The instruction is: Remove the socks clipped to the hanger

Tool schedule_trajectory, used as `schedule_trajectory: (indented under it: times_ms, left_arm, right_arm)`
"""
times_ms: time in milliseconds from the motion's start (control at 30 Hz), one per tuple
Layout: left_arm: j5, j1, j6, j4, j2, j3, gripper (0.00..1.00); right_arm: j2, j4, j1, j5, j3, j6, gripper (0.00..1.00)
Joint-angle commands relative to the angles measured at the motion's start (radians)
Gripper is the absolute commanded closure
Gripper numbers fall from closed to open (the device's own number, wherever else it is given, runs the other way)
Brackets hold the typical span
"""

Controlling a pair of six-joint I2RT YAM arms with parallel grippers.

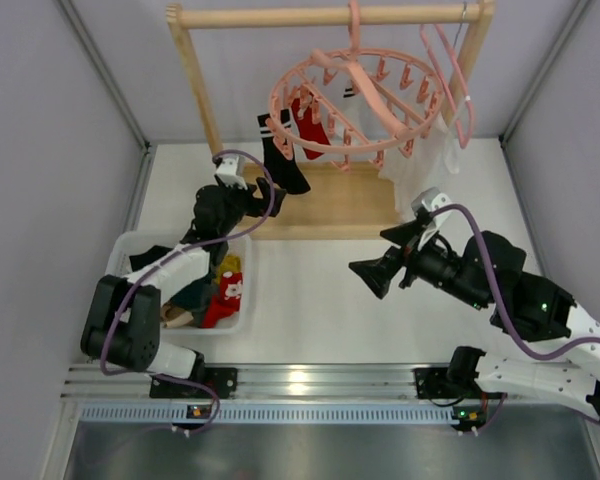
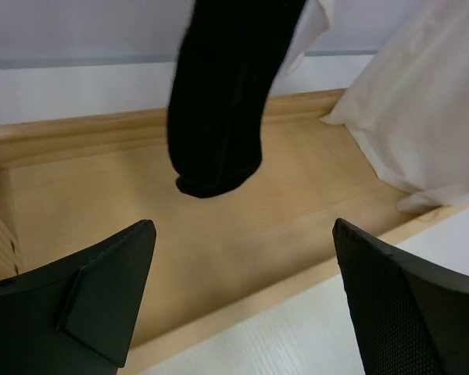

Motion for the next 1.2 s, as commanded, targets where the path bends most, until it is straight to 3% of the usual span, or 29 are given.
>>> schedule_trajectory:
  times_ms: [0, 133, 333, 400, 467, 500, 567, 600, 900, 1167]
  left_arm:
    - [0.124, 0.048, 0.019, 0.258, 0.092, 0.092, 0.02]
    - [0.282, 0.082, 0.070, 0.278, 0.247, 0.217, 0.02]
    - [0.324, 0.097, 0.056, 0.278, 0.397, 0.383, 0.02]
    - [0.312, 0.097, 0.048, 0.277, 0.418, 0.425, 0.22]
    - [0.264, 0.097, 0.038, 0.278, 0.419, 0.443, 0.50]
    - [0.240, 0.097, 0.038, 0.278, 0.413, 0.442, 0.74]
    - [0.134, 0.097, 0.030, 0.278, 0.395, 0.423, 0.95]
    - [0.086, 0.097, 0.030, 0.277, 0.385, 0.417, 1.00]
    - [-0.360, 0.099, 0.010, 0.174, 0.209, 0.342, 1.00]
    - [-0.546, 0.097, 0.013, 0.082, 0.089, 0.307, 1.00]
  right_arm:
    - [-0.016, 0.061, -0.008, -0.052, -0.034, -0.039, 0.01]
    - [-0.031, 0.072, -0.006, -0.072, -0.067, -0.058, 0.01]
    - [-0.054, 0.064, -0.008, -0.067, -0.086, -0.078, 0.01]
    - [-0.081, 0.063, -0.008, -0.049, -0.095, -0.084, 0.00]
    - [-0.114, 0.058, -0.008, -0.021, -0.106, -0.082, 0.00]
    - [-0.125, 0.051, -0.008, -0.013, -0.107, -0.082, 0.01]
    - [-0.165, 0.044, -0.008, 0.011, -0.118, -0.079, 0.01]
    - [-0.179, 0.037, -0.009, 0.020, -0.123, -0.076, 0.00]
    - [-0.257, 0.000, -0.008, 0.099, -0.123, -0.058, 0.01]
    - [-0.234, -0.003, -0.008, 0.103, -0.115, -0.042, 0.01]
